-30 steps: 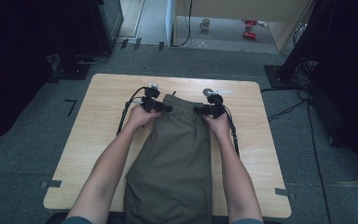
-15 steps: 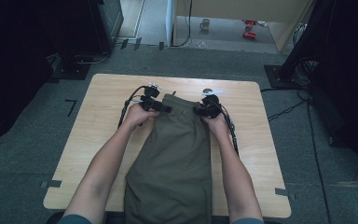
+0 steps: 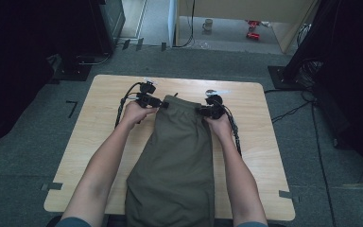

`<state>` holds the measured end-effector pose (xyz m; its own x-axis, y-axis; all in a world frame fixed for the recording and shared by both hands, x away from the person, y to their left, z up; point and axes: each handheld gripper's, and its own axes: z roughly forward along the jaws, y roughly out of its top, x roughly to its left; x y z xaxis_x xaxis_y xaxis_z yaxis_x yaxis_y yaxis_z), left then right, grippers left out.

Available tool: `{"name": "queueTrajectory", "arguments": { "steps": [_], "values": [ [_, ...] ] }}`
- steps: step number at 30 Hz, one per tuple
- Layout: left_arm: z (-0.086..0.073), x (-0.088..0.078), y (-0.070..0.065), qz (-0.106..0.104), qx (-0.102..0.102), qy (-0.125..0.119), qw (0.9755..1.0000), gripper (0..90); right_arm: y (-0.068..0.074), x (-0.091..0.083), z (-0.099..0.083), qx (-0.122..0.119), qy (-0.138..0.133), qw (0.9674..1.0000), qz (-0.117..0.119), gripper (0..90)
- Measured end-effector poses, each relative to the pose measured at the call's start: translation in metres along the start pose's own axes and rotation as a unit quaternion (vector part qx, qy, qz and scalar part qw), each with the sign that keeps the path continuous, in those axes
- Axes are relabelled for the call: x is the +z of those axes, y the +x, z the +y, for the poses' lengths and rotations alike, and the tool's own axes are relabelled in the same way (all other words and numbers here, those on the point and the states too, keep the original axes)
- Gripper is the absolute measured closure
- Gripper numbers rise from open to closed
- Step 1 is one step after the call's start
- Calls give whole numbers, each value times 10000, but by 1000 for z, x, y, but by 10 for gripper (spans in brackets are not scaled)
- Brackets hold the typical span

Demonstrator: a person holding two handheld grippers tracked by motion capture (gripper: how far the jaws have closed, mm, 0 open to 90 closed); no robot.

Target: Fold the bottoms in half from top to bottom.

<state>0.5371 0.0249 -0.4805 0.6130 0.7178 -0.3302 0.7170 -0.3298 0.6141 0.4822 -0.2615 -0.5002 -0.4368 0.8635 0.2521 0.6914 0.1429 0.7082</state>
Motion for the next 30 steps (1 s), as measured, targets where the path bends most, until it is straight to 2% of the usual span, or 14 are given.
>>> {"name": "queueTrajectory", "arguments": {
  "steps": [2, 4, 6, 9, 12, 14, 16, 18, 20, 22, 25, 26, 28, 30],
  "values": [
    [0, 6, -2, -61, -122, 86, 9999, 389, -2, -1, 1, 88, 13, 9999, 100, 730],
    [-2, 13, -6, 27, 3, 238, 9997, 375, -3, -1, 2, 177, 19, 9996, 209, 734],
    [-3, 16, -10, 127, 75, 193, 9997, 378, 1, -1, 4, 70, 59, 9999, 140, 735],
    [-3, 13, -13, 129, 107, 71, 9998, 539, 2, -3, 7, 76, 53, 9998, 168, 736],
    [0, 11, -23, 321, 330, 69, 9989, 646, 2, -6, 9, 77, -35, 9998, 206, 737],
    [2, 8, -28, 341, 466, 62, 9983, 707, 4, -7, 11, 5, -67, 9999, 157, 738],
    [4, 5, -29, 191, 382, 33, 9991, 731, 5, -9, 13, -35, -119, 9998, 135, 738],
    [8, 0, -25, -40, 109, -7, 9999, 736, 5, -13, 15, -57, -187, 9997, 112, 738],
    [13, -8, -22, -195, -47, -138, 9997, 738, 6, -18, 18, -40, -329, 9994, 139, 737],
    [19, -17, -23, -171, 93, -270, 9994, 740, 7, -23, 27, 24, -368, 9991, 206, 737],
    [26, -33, -26, -105, 188, -675, 9975, 740, 16, -34, 44, -203, -539, 9983, 92, 737],
    [30, -41, -27, -102, 222, -812, 9964, 740, 18, -37, 50, -230, -604, 9979, 76, 737],
    [37, -56, -31, -46, 354, -1124, 9930, 740, 26, -47, 64, -474, -838, 9954, -14, 736],
    [43, -69, -37, -34, 457, -1395, 9892, 740, 33, -56, 73, -684, -1187, 9905, -120, 734]
  ]
}}
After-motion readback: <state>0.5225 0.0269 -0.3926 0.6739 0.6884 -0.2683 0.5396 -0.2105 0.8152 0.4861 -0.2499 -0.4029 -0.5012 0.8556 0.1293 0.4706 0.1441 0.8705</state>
